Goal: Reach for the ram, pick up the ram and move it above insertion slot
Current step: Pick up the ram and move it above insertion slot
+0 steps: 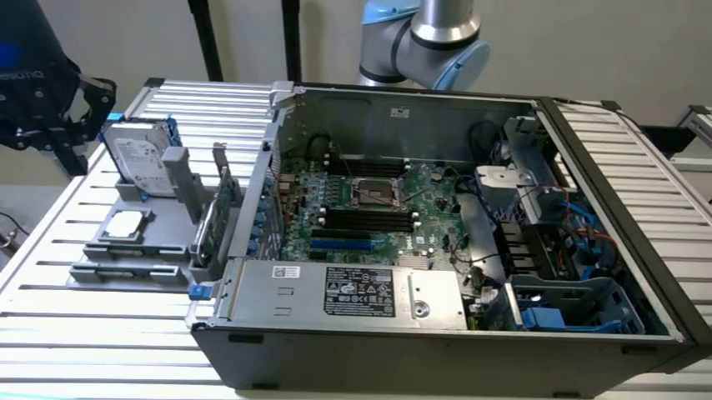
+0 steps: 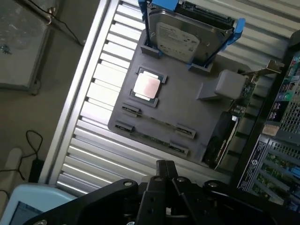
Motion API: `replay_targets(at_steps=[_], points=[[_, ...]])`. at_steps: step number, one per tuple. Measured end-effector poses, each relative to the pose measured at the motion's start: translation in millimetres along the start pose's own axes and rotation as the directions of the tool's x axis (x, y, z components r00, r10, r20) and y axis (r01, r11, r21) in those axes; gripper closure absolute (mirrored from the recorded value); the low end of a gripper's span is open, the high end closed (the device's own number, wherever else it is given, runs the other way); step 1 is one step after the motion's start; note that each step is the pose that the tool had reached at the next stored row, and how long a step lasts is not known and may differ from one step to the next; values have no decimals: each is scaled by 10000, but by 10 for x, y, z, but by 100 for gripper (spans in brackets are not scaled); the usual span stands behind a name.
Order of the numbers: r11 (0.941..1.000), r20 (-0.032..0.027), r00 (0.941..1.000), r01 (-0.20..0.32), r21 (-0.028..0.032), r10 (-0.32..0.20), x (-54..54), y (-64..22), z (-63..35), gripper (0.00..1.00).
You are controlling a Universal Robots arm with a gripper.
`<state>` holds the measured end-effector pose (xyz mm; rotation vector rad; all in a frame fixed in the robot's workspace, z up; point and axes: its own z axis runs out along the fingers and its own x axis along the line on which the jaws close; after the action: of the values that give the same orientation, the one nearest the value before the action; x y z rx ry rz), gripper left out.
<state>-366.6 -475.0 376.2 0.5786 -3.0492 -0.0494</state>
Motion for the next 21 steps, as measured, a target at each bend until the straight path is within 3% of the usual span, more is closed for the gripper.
replay_targets(at_steps=[5, 11, 16, 21], points=[[9959, -36, 9959, 907, 27, -907, 0, 0, 3, 89], [9802, -82, 9802, 1978, 54, -1978, 0, 0, 6, 89], [9580, -122, 9580, 2866, 73, -2865, -1, 0, 9, 89], [9282, -165, 9282, 3719, 88, -3718, -1, 0, 13, 89]])
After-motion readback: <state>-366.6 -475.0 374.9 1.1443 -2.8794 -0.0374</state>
